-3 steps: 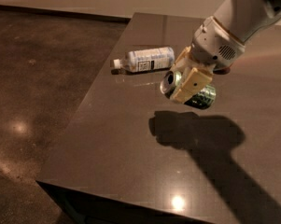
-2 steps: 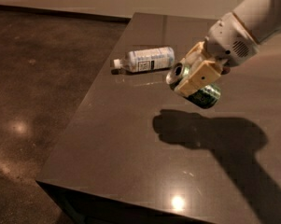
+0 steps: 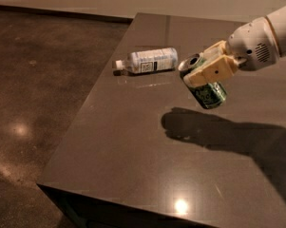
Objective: Place green can upright
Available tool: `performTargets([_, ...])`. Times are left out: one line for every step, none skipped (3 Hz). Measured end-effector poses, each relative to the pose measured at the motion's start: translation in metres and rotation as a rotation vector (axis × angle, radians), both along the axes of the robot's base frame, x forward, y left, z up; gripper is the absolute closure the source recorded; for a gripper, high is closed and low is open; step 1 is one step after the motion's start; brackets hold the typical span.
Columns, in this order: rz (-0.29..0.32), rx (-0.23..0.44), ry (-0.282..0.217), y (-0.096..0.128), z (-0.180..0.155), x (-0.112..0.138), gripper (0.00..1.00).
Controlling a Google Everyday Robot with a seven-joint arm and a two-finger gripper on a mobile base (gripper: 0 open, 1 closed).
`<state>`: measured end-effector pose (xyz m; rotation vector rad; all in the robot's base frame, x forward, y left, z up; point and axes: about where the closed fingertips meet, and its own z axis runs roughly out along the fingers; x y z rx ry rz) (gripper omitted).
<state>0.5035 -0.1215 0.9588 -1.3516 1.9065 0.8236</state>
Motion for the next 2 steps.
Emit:
performTargets([-0.07,0.109,0.0,-0.0086,0.0003,0.006,1.0])
performTargets([-0.119,0.213,-0.037,-0.0161,0.0,0.0091,1.0])
